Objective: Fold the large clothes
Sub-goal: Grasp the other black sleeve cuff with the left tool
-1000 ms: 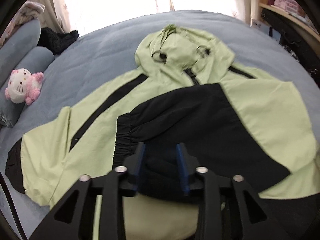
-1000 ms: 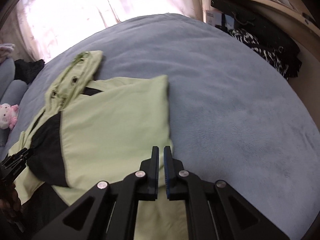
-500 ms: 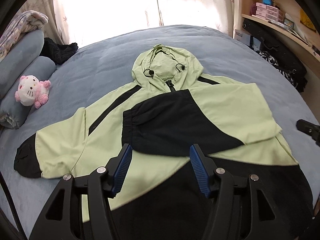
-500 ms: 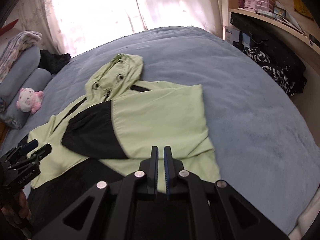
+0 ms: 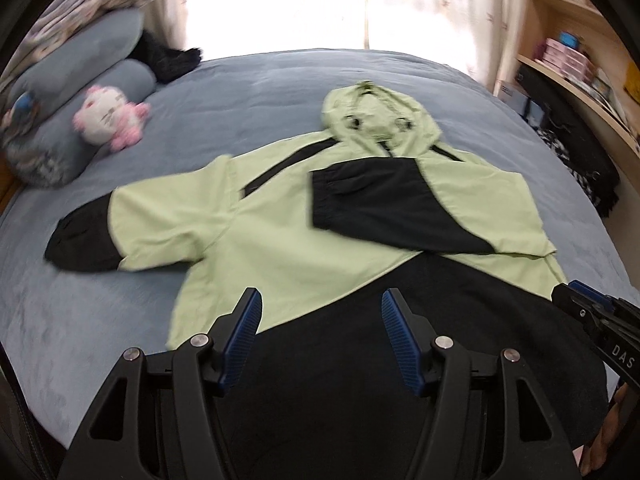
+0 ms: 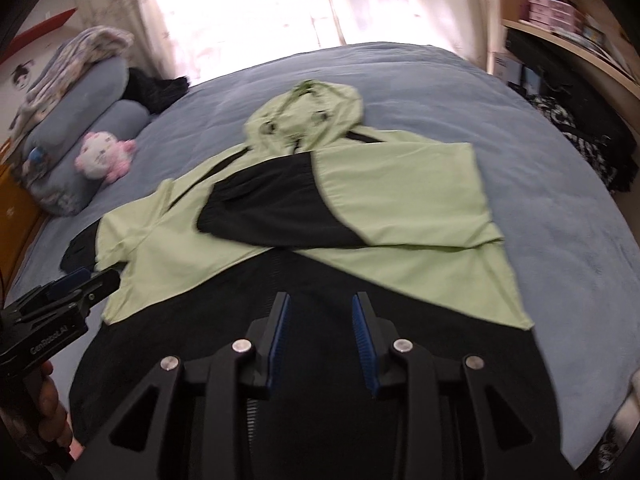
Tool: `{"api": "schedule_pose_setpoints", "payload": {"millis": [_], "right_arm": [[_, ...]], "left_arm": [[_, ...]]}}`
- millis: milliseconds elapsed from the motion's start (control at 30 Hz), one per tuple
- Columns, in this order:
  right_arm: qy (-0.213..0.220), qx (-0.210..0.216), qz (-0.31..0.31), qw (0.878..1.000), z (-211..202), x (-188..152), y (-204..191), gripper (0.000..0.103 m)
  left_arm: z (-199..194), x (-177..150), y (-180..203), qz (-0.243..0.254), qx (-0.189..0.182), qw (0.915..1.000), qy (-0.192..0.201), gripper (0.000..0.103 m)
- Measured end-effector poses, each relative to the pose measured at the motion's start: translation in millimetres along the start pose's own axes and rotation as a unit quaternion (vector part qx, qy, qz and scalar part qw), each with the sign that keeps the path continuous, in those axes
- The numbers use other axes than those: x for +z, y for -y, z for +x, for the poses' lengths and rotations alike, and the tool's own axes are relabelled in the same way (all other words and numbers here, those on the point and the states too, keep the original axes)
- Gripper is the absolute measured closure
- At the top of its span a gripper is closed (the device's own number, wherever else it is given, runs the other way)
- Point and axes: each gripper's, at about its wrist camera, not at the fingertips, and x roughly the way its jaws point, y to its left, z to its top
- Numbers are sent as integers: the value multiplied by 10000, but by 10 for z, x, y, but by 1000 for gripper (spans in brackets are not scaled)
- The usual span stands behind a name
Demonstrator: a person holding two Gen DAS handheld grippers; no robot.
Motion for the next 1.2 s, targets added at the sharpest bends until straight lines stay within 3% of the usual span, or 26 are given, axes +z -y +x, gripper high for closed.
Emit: {"api": "schedule_pose_setpoints", "payload": {"millis": [200,400,667,767,933,1200], "right_arm": [[-209,334,-237,9989,132,-78,-541,71],[-399,410,-685,9960,275,-115,-1021,71],[-322,513,-1074,9924,468,-18,-1589,71],[-282,604,-1151,9911,616,54,-1818,71],[-266,826,-1310,9876,903,218,-2239,71],[-140,1177,-1613,9798,1361,462,-2952,71]], "left_arm": [[-104,-144,-518,-386,133,9992,29,42],[-80,-304,-1038,-722,131,9973,-90,42],[127,-432,-1882,-1502,-313,9879,-245,42],[257,-454,-2244,-1912,-503,9800,-227,42],[556,-448,-2993,-2722,-868,9583,-41,42],[1221,-260,-3962,-3571,-1068,9279,-102,42]]}}
